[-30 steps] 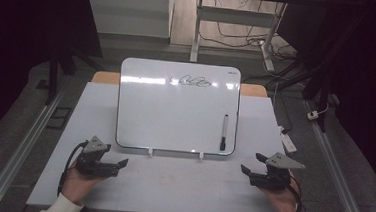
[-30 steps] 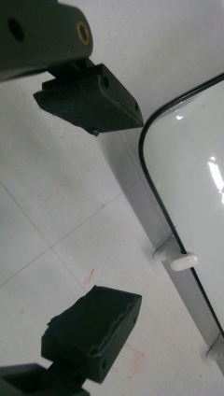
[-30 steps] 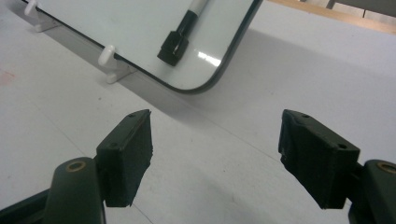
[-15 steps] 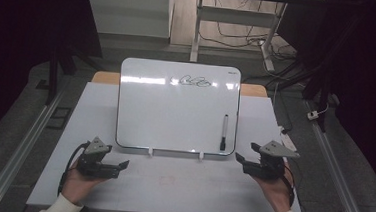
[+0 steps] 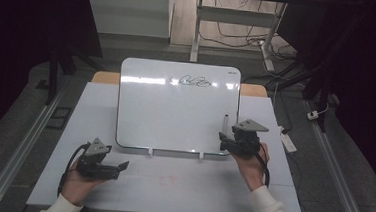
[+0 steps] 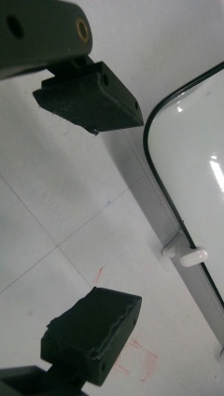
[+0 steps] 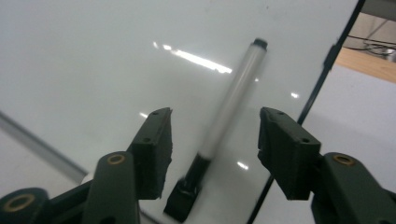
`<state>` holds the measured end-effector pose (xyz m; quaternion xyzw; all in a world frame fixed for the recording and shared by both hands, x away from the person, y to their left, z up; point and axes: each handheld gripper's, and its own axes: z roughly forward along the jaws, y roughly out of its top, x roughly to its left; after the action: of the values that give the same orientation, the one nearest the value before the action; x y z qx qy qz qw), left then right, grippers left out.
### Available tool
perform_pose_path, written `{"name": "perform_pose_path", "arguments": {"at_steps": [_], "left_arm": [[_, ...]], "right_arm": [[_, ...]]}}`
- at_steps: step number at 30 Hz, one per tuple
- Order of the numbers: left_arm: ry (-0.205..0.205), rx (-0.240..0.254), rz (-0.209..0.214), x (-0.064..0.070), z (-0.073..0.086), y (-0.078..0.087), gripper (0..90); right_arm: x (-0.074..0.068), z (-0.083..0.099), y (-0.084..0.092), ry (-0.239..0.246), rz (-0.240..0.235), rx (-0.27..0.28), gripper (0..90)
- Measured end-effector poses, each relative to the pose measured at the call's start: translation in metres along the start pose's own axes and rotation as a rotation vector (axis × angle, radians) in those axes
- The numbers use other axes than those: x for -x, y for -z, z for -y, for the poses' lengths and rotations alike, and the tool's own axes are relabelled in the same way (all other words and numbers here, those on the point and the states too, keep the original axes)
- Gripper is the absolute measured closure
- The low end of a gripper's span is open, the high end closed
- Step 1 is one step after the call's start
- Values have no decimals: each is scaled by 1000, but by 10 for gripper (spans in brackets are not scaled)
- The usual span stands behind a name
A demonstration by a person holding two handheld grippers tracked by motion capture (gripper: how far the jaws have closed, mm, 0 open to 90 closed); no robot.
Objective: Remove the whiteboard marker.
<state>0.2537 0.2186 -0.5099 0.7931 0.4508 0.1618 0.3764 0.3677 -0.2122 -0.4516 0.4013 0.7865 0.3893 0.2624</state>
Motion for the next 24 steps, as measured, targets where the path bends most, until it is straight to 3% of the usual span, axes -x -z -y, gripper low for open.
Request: {"name": "perform_pose_path", "arguments": {"at_steps": [4,8,11,13,19,24], "left_arm": [[-1,1,-2,0,0,0,147],[-5,1,-3,1,1,0,147],[-10,1,-4,1,1,0,147],[-10,2,-4,1,1,0,147],[-13,1,-9,2,1,1,147],[-10,10,-9,2,1,2,149]], "right_arm": [[-3,-11,-12,-10,70,-5,530],[-4,-13,-18,-26,81,-7,580],[-7,-16,-21,-17,132,-12,689],[-7,-17,-21,-21,142,-10,707],[-12,-17,-24,-42,110,-7,800],[-15,-16,-24,-32,100,6,804]]}}
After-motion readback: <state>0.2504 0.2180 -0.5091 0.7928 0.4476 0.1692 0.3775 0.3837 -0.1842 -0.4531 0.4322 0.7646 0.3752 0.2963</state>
